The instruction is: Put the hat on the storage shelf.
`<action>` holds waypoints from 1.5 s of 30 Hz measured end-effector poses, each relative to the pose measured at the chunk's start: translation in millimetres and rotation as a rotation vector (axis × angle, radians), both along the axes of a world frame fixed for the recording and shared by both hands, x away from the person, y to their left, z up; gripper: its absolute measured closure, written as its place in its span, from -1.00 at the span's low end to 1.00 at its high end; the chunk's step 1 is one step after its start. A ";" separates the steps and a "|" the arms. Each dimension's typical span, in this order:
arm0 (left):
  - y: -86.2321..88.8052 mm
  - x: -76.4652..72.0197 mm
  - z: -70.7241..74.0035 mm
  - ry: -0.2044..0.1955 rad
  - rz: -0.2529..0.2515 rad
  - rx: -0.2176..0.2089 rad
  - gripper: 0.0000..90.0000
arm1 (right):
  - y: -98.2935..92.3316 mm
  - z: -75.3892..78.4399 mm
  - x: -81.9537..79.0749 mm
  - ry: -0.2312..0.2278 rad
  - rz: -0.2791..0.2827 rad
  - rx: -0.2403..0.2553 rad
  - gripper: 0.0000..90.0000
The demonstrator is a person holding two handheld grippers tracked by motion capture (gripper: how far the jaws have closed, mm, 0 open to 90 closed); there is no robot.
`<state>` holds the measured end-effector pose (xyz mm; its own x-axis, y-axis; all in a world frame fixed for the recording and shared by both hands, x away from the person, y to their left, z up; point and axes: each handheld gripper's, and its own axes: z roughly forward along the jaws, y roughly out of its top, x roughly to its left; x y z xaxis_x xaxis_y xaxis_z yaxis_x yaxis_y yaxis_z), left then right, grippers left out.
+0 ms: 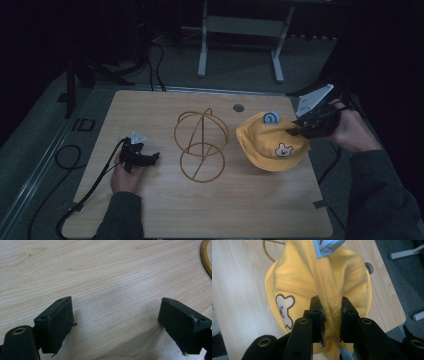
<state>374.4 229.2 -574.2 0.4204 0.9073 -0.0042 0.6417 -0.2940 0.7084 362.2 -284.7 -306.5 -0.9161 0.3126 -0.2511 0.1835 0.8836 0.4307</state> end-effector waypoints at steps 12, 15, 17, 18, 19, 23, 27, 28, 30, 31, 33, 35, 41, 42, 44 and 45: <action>0.0 0.0 0.0 0.001 0.000 -0.001 -0.71 | 2.2 12.5 -2.0 -0.016 0.017 0.018 0.69; 0.0 0.0 0.0 0.000 0.000 -0.001 -0.71 | 2.8 16.2 -2.9 -0.025 0.022 0.033 0.69; 0.0 0.0 0.0 0.001 0.000 -0.001 -0.71 | 2.8 18.4 -3.1 -0.029 0.021 0.039 0.68; 0.0 0.0 0.0 0.000 0.000 -0.001 -0.71 | 2.8 19.3 -3.1 -0.032 0.023 0.040 0.69; -0.1 0.0 0.0 0.001 0.000 -0.001 -0.71 | 3.0 19.8 -3.3 -0.032 0.023 0.042 0.69; -0.1 0.0 0.0 0.001 0.000 -0.001 -0.71 | 5.0 21.8 -3.1 -0.036 0.030 0.053 0.69; 0.0 0.0 0.0 0.001 0.000 -0.001 -0.71 | 7.3 23.8 -2.7 -0.039 0.034 0.054 0.69; -0.1 0.0 0.0 0.000 0.000 -0.001 -0.71 | 8.0 24.6 -2.9 -0.038 0.032 0.055 0.69; -0.1 0.0 0.0 0.000 0.000 -0.001 -0.71 | 10.1 27.5 -2.5 -0.045 0.039 0.056 0.69; -0.1 0.0 0.0 0.001 0.000 -0.001 -0.71 | 10.1 27.5 -2.5 -0.045 0.039 0.056 0.69; -0.1 0.0 0.0 0.000 0.000 -0.001 -0.71 | 12.2 30.3 -3.0 -0.048 0.040 0.061 0.69; -0.1 0.0 0.0 0.000 0.000 -0.001 -0.71 | 12.9 31.1 -2.9 -0.051 0.042 0.063 0.69; 0.0 0.0 0.0 0.000 0.000 0.000 -0.71 | 18.3 33.9 -2.5 -0.053 0.054 0.067 0.69; -0.1 0.0 0.0 0.000 0.000 -0.001 -0.71 | 19.5 33.9 -2.4 -0.053 0.056 0.070 0.68; 0.0 0.0 0.0 0.000 0.000 -0.001 -0.71 | 21.6 34.4 -1.6 -0.054 0.062 0.068 0.69; -0.1 0.0 0.0 0.000 0.000 -0.001 -0.71 | 22.7 34.8 -1.4 -0.053 0.061 0.067 0.69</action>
<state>374.4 229.2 -574.2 0.4201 0.9075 -0.0050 0.6420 -0.2933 0.7084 360.7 -262.0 -271.7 -0.9199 0.2744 -0.2803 0.1056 0.8614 0.4969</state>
